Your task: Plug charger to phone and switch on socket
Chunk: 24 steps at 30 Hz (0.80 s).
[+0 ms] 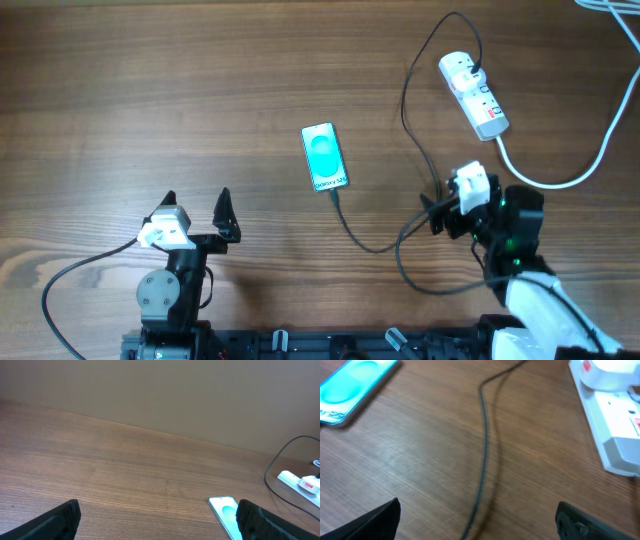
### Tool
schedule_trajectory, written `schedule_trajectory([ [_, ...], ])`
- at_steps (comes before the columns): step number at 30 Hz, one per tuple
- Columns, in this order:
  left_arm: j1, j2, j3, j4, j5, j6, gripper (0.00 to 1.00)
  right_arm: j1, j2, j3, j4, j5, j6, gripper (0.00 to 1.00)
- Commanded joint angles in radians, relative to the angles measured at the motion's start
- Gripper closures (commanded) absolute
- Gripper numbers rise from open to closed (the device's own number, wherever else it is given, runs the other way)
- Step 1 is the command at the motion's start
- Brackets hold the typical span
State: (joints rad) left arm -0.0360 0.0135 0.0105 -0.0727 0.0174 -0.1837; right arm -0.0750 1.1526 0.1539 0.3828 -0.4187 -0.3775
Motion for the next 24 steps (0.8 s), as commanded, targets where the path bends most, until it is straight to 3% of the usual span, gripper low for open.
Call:
schedule_trajectory([
  [1, 0.008, -0.011, -0.005, -0.004, 0.012, 0.020, 0.00, 0.012, -0.113, -0.114, 0.074, -0.010, 0.079, 0.00],
  [5, 0.008, -0.011, -0.005, -0.004, 0.012, 0.020, 0.00, 0.012, -0.238, -0.149, 0.034, 0.000, 0.103, 0.00],
  [17, 0.008, -0.011, -0.005, -0.004, 0.012, 0.020, 0.00, 0.129, -0.789, -0.149, -0.358, 0.060, 0.165, 0.00],
  [24, 0.008, -0.011, -0.005, -0.004, 0.012, 0.020, 0.00, 0.179, -1.107, -0.149, -0.359, 0.076, 0.222, 0.00],
])
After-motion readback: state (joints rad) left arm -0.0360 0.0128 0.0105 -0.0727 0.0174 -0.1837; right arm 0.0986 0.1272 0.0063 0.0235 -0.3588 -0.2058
